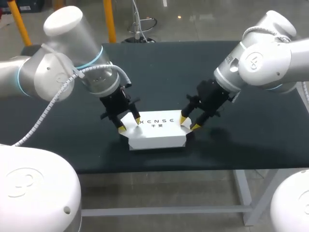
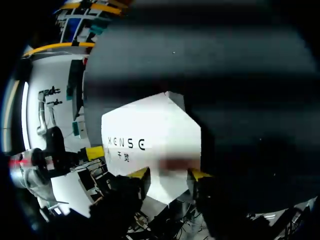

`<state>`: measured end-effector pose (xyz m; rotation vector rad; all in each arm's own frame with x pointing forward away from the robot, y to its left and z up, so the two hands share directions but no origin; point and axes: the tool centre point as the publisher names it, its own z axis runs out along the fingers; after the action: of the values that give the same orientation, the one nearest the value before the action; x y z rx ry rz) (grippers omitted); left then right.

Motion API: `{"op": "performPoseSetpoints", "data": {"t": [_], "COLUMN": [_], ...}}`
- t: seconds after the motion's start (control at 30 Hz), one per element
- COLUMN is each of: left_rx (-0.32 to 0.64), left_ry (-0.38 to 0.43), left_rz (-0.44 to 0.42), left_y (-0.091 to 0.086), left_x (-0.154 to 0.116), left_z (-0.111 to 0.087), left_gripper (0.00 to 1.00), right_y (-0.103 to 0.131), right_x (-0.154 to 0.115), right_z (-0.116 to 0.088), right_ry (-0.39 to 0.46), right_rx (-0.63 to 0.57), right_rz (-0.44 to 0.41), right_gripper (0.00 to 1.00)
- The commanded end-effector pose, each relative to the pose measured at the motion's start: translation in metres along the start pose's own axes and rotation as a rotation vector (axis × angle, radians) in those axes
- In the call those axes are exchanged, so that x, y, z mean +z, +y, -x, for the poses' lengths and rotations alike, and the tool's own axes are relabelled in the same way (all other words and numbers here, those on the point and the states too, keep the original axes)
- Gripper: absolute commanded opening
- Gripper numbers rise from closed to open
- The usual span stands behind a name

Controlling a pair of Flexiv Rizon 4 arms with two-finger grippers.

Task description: Assemble the packaging by folding the flat box into shape, placing the metal phone stand inside, and closing the box properly

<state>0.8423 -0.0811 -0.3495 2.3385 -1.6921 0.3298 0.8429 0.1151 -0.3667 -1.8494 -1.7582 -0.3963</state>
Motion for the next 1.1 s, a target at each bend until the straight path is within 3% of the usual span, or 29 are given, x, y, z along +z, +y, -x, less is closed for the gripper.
{"op": "performPoseSetpoints", "data": {"t": [0.03, 0.1, 0.27, 0.53, 0.73, 0.8, 1.1], "left_rx": [-0.001, -0.001, -0.001, -0.001, -0.006, -0.007, 0.014], "left_ry": [-0.007, -0.007, -0.007, -0.007, -0.004, -0.002, 0.022], "left_rz": [-0.004, -0.004, -0.004, -0.004, -0.014, -0.021, -0.048], "left_y": [0.0008, 0.0008, 0.0008, 0.0008, 0.0005, 0.0002, 0.0023], "left_x": [-0.0002, -0.0002, -0.0002, -0.0002, 0.001, 0.0019, 0.0082], "left_z": [-0.0006, -0.0006, -0.0006, -0.0006, 0.0005, 0.0011, 0.0062], "left_gripper": [0.57, 0.51, 0.67, 0.58, 0.64, 0.64, 0.65], "right_y": [0.0003, 0.0003, 0.0003, 0.0003, -0.0012, -0.0026, -0.0036], "right_x": [-0.0004, -0.0004, -0.0004, -0.0004, 0.0018, 0.0038, 0.0089], "right_z": [0.0006, 0.0006, 0.0006, 0.0006, 0.0014, 0.0011, 0.0028], "right_ry": [0.002, 0.002, 0.002, 0.002, 0.007, 0.007, 0.016], "right_rx": [-0.001, -0.001, -0.001, -0.001, -0.003, -0.009, -0.017], "right_rz": [-0.003, -0.003, -0.003, -0.003, 0.002, 0.01, 0.025], "right_gripper": [0.53, 0.5, 0.47, 0.47, 0.55, 0.5, 0.47]}}
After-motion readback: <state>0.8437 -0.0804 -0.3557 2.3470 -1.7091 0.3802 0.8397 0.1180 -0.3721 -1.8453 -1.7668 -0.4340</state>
